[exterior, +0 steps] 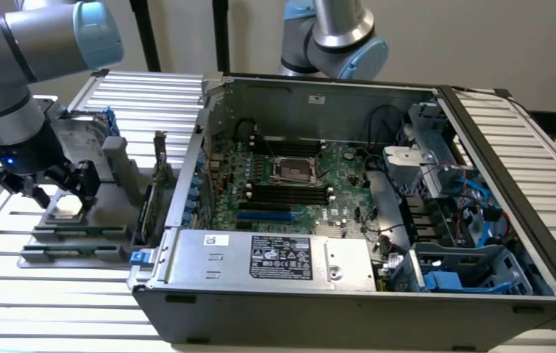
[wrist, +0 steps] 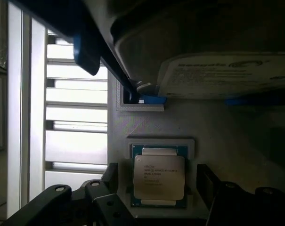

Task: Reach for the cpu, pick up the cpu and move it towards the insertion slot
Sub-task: 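Pick up the cpu and move it towards the insertion slot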

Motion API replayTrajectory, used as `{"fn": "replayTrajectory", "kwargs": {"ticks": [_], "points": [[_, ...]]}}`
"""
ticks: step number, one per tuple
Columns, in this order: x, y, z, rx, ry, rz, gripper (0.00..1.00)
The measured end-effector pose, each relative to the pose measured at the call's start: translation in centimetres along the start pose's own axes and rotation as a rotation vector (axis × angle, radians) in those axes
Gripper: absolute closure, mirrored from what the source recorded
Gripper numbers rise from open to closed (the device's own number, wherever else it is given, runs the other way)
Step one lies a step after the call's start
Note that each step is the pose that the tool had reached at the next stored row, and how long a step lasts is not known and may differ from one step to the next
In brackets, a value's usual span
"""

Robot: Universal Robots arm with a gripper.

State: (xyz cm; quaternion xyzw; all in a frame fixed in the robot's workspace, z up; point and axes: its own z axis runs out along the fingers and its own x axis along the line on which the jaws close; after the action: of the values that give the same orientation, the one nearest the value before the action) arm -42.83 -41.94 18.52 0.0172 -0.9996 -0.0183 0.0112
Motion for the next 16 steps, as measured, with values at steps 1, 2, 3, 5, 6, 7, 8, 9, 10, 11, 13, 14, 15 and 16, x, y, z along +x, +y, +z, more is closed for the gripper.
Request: {"fn": "replayTrajectory", "kwargs": {"ticks": [1, 2, 3, 5, 6, 7, 8, 9, 10, 11, 13, 14, 15, 16], "points": [[-0.01, -0.02, 0.00, 0.0001, 0.0002, 0.000, 0.24], [-0.02, -0.03, 0.00, 0.0001, 0.0001, 0.000, 0.24], [-0.05, -0.06, 0.00, 0.0001, 0.0003, -0.001, 0.24], [-0.13, -0.09, 0.02, 0.0000, 0.0000, -0.002, 0.24], [-0.17, -0.09, 0.01, 0.0001, 0.0002, -0.003, 0.24], [-0.19, -0.09, 0.01, 0.0001, 0.0002, -0.003, 0.24], [-0.20, -0.10, 0.01, 0.0001, 0.0002, -0.003, 0.24], [-0.20, -0.10, 0.01, 0.0001, 0.0002, -0.003, 0.24], [-0.20, -0.10, 0.01, 0.0002, 0.0004, -0.003, 0.24], [-0.21, -0.10, 0.01, 0.0001, 0.0003, -0.003, 0.24], [-0.21, -0.10, 0.01, 0.0001, 0.0003, -0.003, 0.24], [-0.21, -0.10, 0.01, 0.0001, 0.0003, -0.003, 0.24], [-0.21, -0.10, 0.01, 0.0002, 0.0003, -0.003, 0.24], [-0.21, -0.10, 0.01, 0.0001, 0.0003, -0.003, 0.24]]}}
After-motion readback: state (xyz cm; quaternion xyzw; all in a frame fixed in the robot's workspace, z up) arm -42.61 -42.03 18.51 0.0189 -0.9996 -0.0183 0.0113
